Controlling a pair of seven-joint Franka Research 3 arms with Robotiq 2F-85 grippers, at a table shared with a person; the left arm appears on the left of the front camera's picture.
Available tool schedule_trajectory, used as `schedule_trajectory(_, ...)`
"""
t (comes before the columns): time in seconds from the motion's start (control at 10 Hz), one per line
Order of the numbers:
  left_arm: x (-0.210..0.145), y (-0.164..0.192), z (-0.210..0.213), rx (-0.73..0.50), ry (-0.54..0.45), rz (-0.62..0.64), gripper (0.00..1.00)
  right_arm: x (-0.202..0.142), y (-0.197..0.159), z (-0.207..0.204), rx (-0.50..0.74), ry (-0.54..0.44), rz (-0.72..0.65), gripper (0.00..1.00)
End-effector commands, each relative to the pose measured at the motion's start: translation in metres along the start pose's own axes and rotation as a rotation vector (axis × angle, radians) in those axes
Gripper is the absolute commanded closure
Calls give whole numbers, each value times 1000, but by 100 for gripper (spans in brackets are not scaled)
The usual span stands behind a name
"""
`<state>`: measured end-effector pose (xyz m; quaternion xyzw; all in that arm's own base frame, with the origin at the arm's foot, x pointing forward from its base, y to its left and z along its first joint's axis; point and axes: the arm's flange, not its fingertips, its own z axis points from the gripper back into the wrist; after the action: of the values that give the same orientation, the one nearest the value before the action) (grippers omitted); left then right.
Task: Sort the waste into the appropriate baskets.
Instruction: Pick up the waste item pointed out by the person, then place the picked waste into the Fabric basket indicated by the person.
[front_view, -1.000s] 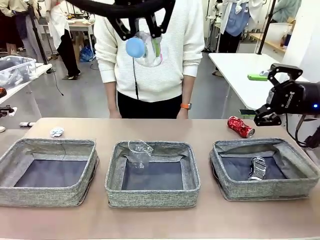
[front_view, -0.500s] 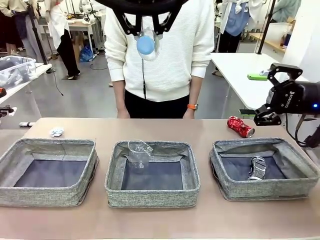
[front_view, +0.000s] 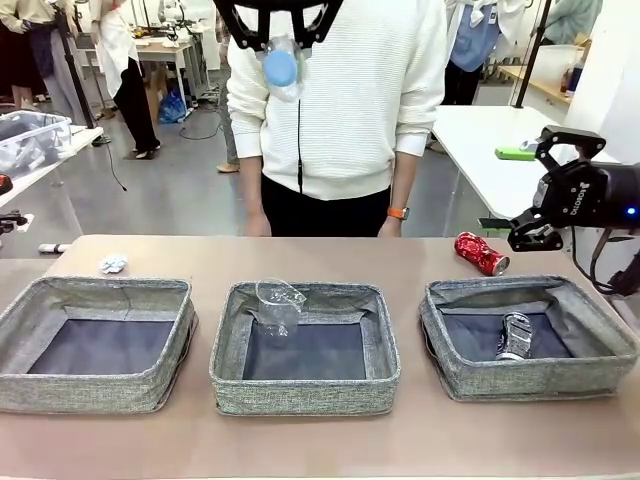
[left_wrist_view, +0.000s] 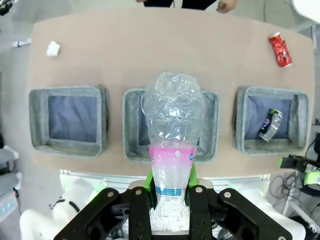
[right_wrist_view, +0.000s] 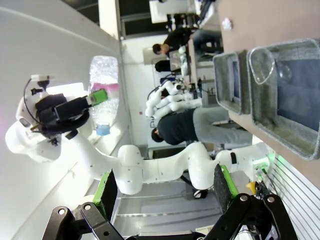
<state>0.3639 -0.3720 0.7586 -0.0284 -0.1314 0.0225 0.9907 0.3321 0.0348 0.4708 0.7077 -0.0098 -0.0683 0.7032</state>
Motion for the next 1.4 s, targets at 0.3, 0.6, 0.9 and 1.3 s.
schedule_trajectory(0.3,7,-9,5,-77,-57,26,77,0,1,-1,18,1,19,0)
schedule_trajectory(0.6,7,-5,8,-49,-41,4,77,0,1,-1,18,1,19,0)
schedule_trajectory(0.9,7,-5,8,-49,-41,4,77,0,1,-1,18,1,19,0)
schedule_trajectory(1.3,7,-5,8,-49,-41,4,77,0,1,-1,18,1,19,0)
